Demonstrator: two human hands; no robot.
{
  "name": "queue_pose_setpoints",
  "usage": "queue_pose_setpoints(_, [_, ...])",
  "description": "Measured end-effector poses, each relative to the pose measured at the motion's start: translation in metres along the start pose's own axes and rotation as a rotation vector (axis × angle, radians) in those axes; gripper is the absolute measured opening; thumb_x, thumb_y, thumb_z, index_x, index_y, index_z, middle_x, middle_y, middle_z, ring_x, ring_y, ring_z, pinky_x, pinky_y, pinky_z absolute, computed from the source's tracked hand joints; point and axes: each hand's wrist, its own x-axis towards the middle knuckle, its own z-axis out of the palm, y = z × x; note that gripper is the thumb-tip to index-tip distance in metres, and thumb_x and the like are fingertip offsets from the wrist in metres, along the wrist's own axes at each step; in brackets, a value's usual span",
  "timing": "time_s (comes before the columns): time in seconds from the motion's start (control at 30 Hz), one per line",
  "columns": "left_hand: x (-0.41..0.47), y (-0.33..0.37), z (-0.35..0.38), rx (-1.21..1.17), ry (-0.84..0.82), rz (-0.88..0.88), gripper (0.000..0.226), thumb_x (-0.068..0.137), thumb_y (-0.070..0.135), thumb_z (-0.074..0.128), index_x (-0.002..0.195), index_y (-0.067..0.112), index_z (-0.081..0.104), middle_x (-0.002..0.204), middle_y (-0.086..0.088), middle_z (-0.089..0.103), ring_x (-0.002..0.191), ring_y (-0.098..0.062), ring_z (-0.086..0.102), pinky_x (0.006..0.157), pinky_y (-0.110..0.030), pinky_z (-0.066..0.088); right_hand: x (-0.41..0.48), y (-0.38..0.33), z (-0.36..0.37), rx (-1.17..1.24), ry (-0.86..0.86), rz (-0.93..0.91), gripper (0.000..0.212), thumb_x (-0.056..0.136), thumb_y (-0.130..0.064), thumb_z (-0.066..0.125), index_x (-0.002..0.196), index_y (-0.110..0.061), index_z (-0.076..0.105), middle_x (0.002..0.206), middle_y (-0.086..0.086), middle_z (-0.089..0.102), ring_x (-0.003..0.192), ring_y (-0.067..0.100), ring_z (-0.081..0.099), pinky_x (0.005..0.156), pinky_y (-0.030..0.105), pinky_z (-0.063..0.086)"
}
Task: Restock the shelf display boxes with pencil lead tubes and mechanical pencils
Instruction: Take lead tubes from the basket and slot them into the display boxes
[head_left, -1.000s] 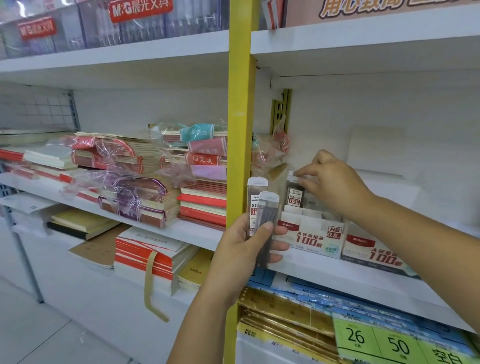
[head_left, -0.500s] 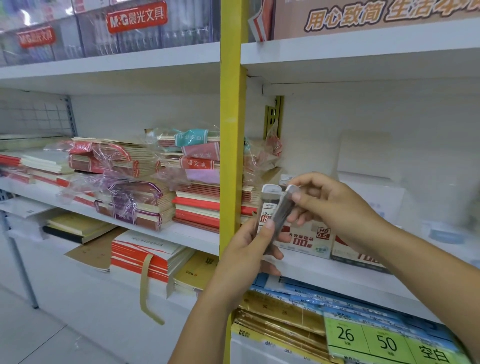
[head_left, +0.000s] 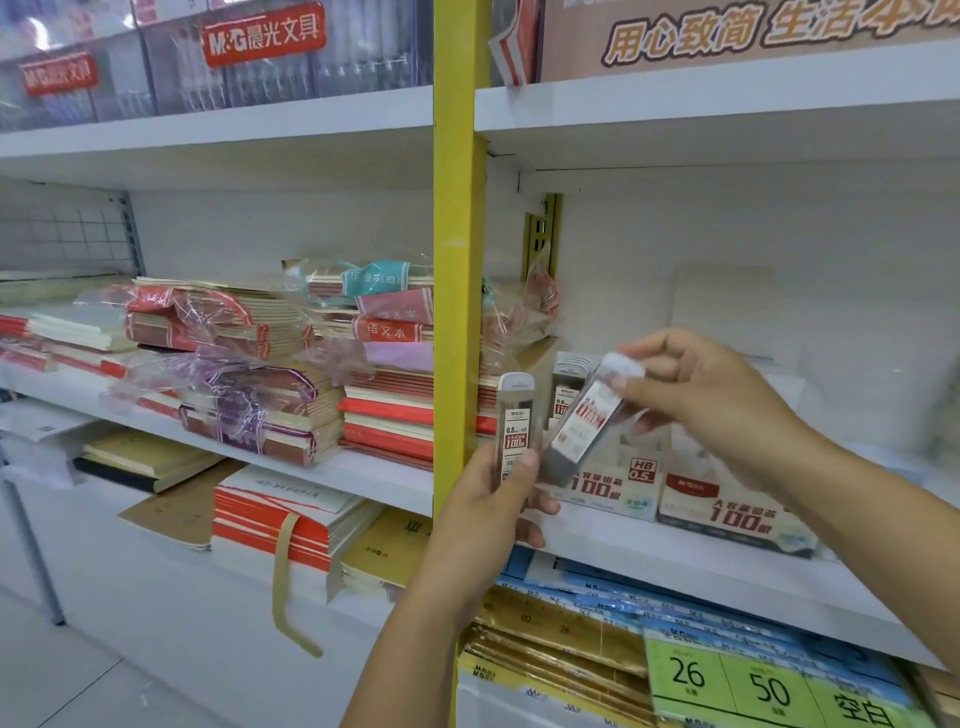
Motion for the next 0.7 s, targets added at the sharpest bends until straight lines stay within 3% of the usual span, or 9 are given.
queue_pose_setpoints(0.1, [0.002,0.000,0.001,0.050,0.048,0.024,0.021,0.107,0.035,0.038,0.117,0.030,0.056,0.096,0.002,0.077,0.066,-0.005,0.062,0.053,-0.020,0.048,0.015,-0.010,-0.013,-0.118,0.225,-0.200,0.015,0.090,-0.017,0.065,0.099,-0.027,0.058,0.086,-0.008,0.074,0.072,0.005,0.070,0.058,0.018,0.055])
queue_pose_setpoints(0.2, [0.004,-0.002,0.001,0.112,0.065,0.031,0.019,0.107,0.036,0.037,0.113,0.031,0.054,0.094,0.006,0.077,0.062,-0.002,0.060,0.051,-0.018,0.047,0.029,-0.011,-0.018,-0.386,0.261,-0.355,0.019,0.090,-0.017,0.064,0.096,-0.033,0.056,0.086,-0.017,0.067,0.078,-0.003,0.064,0.060,0.010,0.049])
queue_pose_setpoints(0.33, [0.007,-0.004,0.001,0.126,0.090,0.035,0.017,0.105,0.037,0.044,0.107,0.031,0.060,0.095,0.011,0.075,0.065,-0.003,0.063,0.054,-0.018,0.049,0.046,0.007,-0.017,-0.729,0.169,-0.356,0.017,0.090,-0.018,0.063,0.102,-0.029,0.058,0.088,-0.015,0.061,0.079,-0.003,0.057,0.064,0.014,0.042])
queue_pose_setpoints(0.53, [0.011,-0.006,-0.001,0.083,0.122,0.029,0.016,0.103,0.034,0.049,0.105,0.033,0.065,0.090,0.007,0.074,0.064,-0.005,0.064,0.055,-0.019,0.052,0.062,0.029,-0.011,-0.710,0.136,-0.222,0.019,0.084,-0.029,0.072,0.097,-0.029,0.058,0.080,-0.016,0.061,0.077,0.002,0.058,0.066,0.029,0.046])
queue_pose_setpoints(0.7, [0.012,-0.005,-0.002,0.078,0.121,0.024,0.016,0.103,0.035,0.049,0.105,0.037,0.065,0.089,0.007,0.074,0.064,-0.004,0.064,0.057,-0.019,0.053,0.070,0.038,-0.007,-0.977,0.169,-0.311,0.016,0.081,-0.037,0.074,0.092,-0.029,0.065,0.091,-0.009,0.056,0.095,0.010,0.040,0.070,0.029,0.030])
